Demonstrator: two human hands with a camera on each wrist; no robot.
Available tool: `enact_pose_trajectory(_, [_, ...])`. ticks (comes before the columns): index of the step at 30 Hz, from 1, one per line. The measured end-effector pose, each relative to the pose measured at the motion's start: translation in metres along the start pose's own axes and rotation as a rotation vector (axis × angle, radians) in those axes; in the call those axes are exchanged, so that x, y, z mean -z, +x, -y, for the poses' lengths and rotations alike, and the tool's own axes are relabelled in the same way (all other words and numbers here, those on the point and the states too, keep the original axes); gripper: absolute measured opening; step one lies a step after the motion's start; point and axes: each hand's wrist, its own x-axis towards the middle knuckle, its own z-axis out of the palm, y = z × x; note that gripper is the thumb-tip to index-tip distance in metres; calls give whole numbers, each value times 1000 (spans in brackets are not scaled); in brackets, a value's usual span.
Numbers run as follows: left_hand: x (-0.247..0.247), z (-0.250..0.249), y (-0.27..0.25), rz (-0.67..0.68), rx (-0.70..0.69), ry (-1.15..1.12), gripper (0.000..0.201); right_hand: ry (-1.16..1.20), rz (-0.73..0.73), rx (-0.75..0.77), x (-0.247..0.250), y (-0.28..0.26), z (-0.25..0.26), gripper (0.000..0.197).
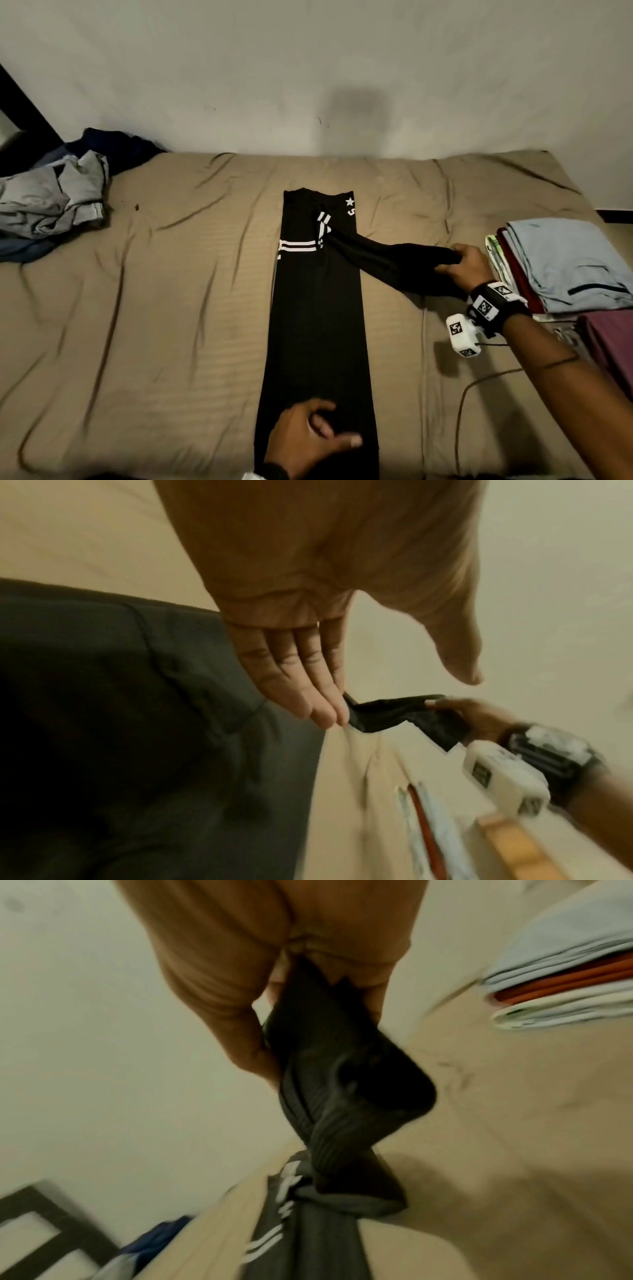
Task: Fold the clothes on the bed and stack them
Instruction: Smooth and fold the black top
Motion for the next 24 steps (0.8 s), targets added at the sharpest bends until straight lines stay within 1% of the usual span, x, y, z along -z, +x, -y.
enact_pose_trajectory(2, [9,-11,-1,-73,-83,-322,99,59,21,179,-5,-38,53,30])
enact_pose_trajectory(3, [19,-24,2,-93,-129,-483,103,114,92,276,-10,-62,81,35])
enact_pose_trajectory(4, [30,-34,6,-116,-175,-612,105,175,233,374,-17,-86,105,43])
enact_pose_trajectory(5, [42,-49,12,-146,-216,-717,104,259,436,434,-26,-110,127,55])
enact_pose_trajectory(6, [56,-60,20,-204,-244,-767,100,347,639,445,-39,-132,143,65])
enact_pose_trajectory(7, [71,-66,29,-274,-279,-796,89,412,763,429,-57,-148,150,69])
enact_pose_trajectory(8, [86,-68,38,-364,-290,-808,69,427,788,422,-78,-162,153,67])
enact_pose_trajectory(9, [101,-65,47,-460,-253,-818,50,371,729,420,-99,-171,150,66])
enact_pose_trajectory(10, [117,-58,58,-546,-175,-793,37,225,638,417,-120,-173,140,73])
enact_pose_trajectory(11, [134,-45,68,-613,-101,-767,32,-1,572,411,-139,-171,124,86])
enact_pose_trajectory(12, [149,-35,70,-656,-36,-735,29,-225,555,368,-154,-170,102,98])
enact_pose_trajectory(13, [166,-24,73,-691,0,-718,27,-399,561,319,-168,-169,78,110])
enact_pose_trajectory(14, [186,-16,74,-727,4,-698,25,-506,590,286,-178,-172,58,121])
enact_pose_trajectory(15, [203,-12,73,-745,-19,-700,23,-549,612,286,-186,-176,41,128])
enact_pose_trajectory(17, [244,-3,70,-776,-113,-739,19,-550,592,334,-195,-182,20,132])
enact_pose_trajectory(19, [292,4,68,-807,-189,-823,20,-558,586,338,-198,-181,15,135])
enact_pose_trajectory(21, [332,4,68,-849,-247,-893,27,-561,599,320,-201,-177,15,139])
enact_pose_trajectory(24, [368,-13,71,-926,-291,-859,26,-539,601,304,-204,-175,14,142])
